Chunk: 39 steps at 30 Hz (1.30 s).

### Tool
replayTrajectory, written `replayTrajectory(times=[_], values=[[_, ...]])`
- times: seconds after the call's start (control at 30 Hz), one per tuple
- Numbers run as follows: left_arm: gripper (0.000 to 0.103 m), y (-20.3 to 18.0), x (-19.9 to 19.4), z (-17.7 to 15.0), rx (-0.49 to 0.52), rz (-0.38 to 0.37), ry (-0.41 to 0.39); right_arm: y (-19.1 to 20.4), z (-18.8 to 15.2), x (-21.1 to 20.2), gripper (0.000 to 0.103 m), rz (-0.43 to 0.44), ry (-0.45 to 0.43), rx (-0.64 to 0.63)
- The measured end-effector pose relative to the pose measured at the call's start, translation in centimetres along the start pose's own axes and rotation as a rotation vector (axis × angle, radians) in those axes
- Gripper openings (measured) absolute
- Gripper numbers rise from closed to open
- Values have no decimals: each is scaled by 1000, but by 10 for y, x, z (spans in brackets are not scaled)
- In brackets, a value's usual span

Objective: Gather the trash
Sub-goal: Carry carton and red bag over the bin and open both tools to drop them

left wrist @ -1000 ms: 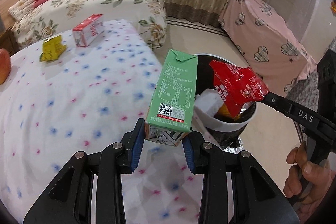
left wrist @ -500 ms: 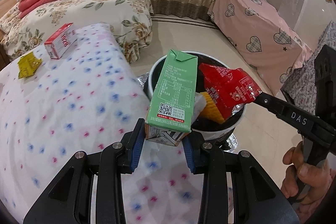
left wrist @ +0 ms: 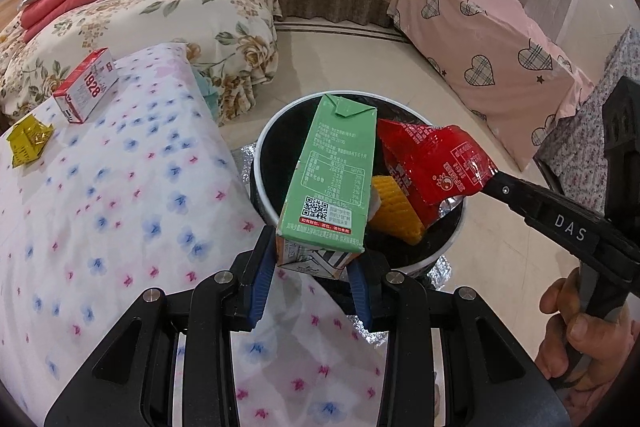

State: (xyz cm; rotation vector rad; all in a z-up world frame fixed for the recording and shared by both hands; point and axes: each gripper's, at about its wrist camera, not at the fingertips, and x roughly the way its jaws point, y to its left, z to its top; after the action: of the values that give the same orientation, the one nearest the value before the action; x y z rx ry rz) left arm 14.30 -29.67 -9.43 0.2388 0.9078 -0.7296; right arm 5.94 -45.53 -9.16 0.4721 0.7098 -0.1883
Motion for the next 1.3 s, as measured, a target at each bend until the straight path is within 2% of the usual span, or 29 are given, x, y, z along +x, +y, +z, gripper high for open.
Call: replayTrajectory(times=[0.47, 1.3], values=[[33, -6, 18, 16, 8, -14, 28, -1, 12, 13, 2, -47, 13, -16], [33, -11, 29, 19, 19, 2, 49, 2, 19, 25, 2, -60, 31, -34]])
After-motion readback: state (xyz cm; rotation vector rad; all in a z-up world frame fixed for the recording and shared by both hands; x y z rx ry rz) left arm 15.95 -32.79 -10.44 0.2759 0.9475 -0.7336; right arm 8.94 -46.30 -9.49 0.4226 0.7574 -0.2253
